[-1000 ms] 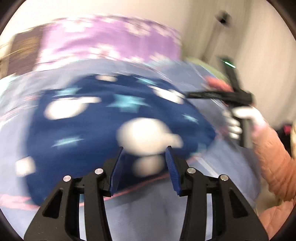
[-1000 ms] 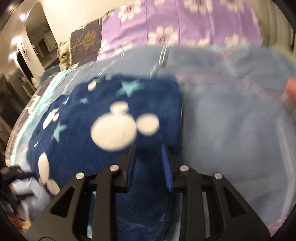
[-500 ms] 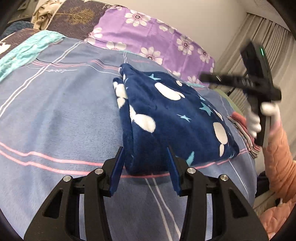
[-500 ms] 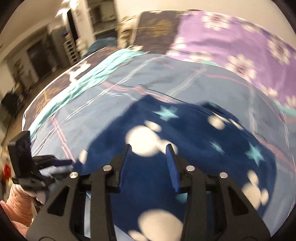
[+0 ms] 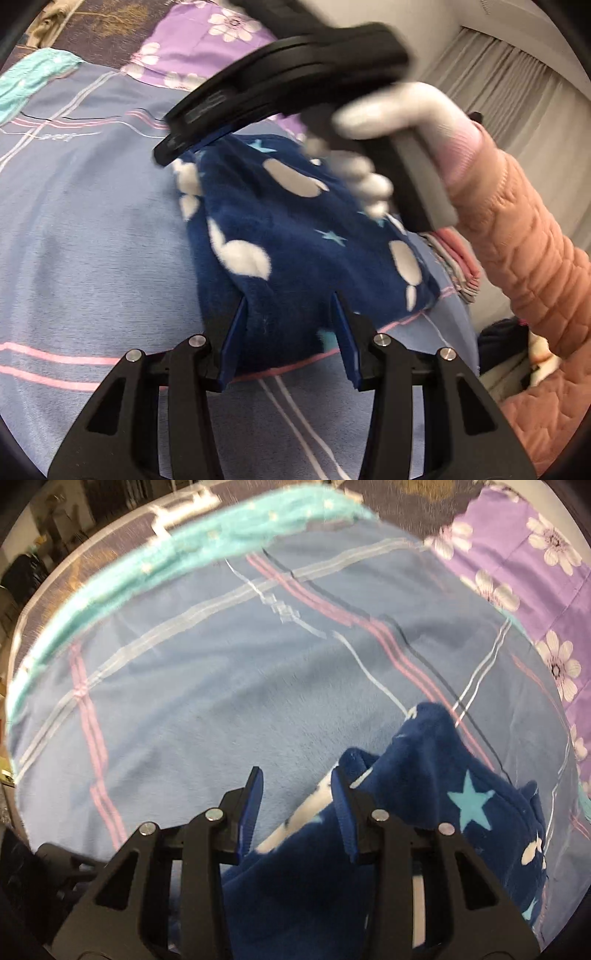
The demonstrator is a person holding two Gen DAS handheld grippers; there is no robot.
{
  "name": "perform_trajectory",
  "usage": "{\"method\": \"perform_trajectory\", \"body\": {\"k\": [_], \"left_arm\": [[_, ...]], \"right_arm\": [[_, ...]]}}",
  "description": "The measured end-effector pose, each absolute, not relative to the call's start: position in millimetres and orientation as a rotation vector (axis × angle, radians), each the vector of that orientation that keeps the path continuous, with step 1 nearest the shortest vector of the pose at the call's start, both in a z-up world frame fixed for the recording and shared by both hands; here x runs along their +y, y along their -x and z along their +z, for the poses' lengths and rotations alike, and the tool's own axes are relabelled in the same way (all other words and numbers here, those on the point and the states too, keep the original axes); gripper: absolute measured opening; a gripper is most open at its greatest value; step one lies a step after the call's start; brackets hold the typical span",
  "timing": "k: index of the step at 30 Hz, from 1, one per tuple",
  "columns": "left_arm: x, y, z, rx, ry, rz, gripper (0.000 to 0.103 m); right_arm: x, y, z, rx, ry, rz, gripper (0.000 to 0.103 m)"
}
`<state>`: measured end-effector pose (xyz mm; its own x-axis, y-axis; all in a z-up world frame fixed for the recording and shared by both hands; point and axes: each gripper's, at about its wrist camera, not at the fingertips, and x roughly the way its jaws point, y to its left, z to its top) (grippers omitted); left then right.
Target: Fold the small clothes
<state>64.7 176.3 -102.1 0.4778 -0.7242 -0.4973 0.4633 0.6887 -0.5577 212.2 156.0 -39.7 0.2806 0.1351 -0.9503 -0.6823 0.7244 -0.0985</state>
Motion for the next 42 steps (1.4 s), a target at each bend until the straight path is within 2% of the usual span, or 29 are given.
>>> {"method": "perform_trajectory", "body": {"k": [3, 5, 6, 9, 10, 11, 12, 13, 16, 19, 21, 24, 26, 28, 31, 32, 33, 34, 39, 42], "left_arm": [[177, -70, -108, 0.835, 0.431, -0.821, 0.048], [178, -72, -113, 0.864, 0.424, -0.795, 0.048], [178, -72, -115, 0.879, 0.406, -0.772, 0.048], [177, -71, -120, 0.909, 0.394, -0.751, 0.048], [176, -71, -120, 0.909, 0.394, -0.751, 0.048], [176, -71, -120, 0.910, 0.391, -0.746, 0.046], [175, -73, -121, 0.920, 0.394, -0.735, 0.034], [176, -74, -124, 0.937, 0.395, -0.713, 0.013], [178, -69, -122, 0.942, 0.408, -0.721, 0.008], [178, -58, -115, 0.927, 0.382, -0.715, 0.008], [176, -60, -119, 0.949, 0.368, -0.700, 0.008], [170, -63, -121, 0.950, 0.341, -0.687, 0.008], [169, -61, -121, 0.940, 0.320, -0.679, 0.008], [171, -63, -122, 0.940, 0.327, -0.682, 0.008], [172, -62, -125, 0.939, 0.341, -0.685, 0.008], [176, -62, -125, 0.938, 0.344, -0.684, 0.008], [177, -63, -126, 0.935, 0.345, -0.677, 0.008], [178, -62, -125, 0.930, 0.348, -0.669, 0.008], [182, -50, -107, 0.881, 0.317, -0.622, 0.007], [182, -55, -115, 0.928, 0.264, -0.612, 0.008]], "right_arm": [[162, -217, -55, 1.217, 0.628, 0.536, 0.040], [166, -216, -64, 1.233, 0.676, 0.529, 0.047], [170, -211, -71, 1.224, 0.743, 0.522, 0.051], [176, -198, -82, 1.163, 0.866, 0.512, 0.053], [176, -198, -83, 1.156, 0.866, 0.508, 0.050], [174, -200, -83, 1.150, 0.854, 0.498, 0.040], [170, -207, -83, 1.133, 0.838, 0.459, 0.014], [165, -213, -81, 1.151, 0.774, 0.469, 0.010], [150, -219, -58, 1.109, 0.575, 0.541, 0.002], [139, -217, -19, 1.018, 0.338, 0.659, 0.000], [144, -221, -18, 0.968, 0.407, 0.610, 0.000], [138, -236, -27, 1.008, 0.403, 0.548, 0.000], [126, -243, -27, 1.013, 0.399, 0.493, 0.016], [118, -245, -29, 1.001, 0.444, 0.416, 0.059], [116, -250, -41, 1.014, 0.517, 0.364, 0.063], [117, -254, -50, 1.029, 0.538, 0.363, 0.062], [120, -259, -61, 1.056, 0.549, 0.376, 0.044], [119, -263, -67, 1.092, 0.523, 0.393, 0.008], [121, -257, -34, 0.976, 0.361, 0.463, 0.007], [125, -264, -52, 1.011, 0.383, 0.474, 0.009]]}}
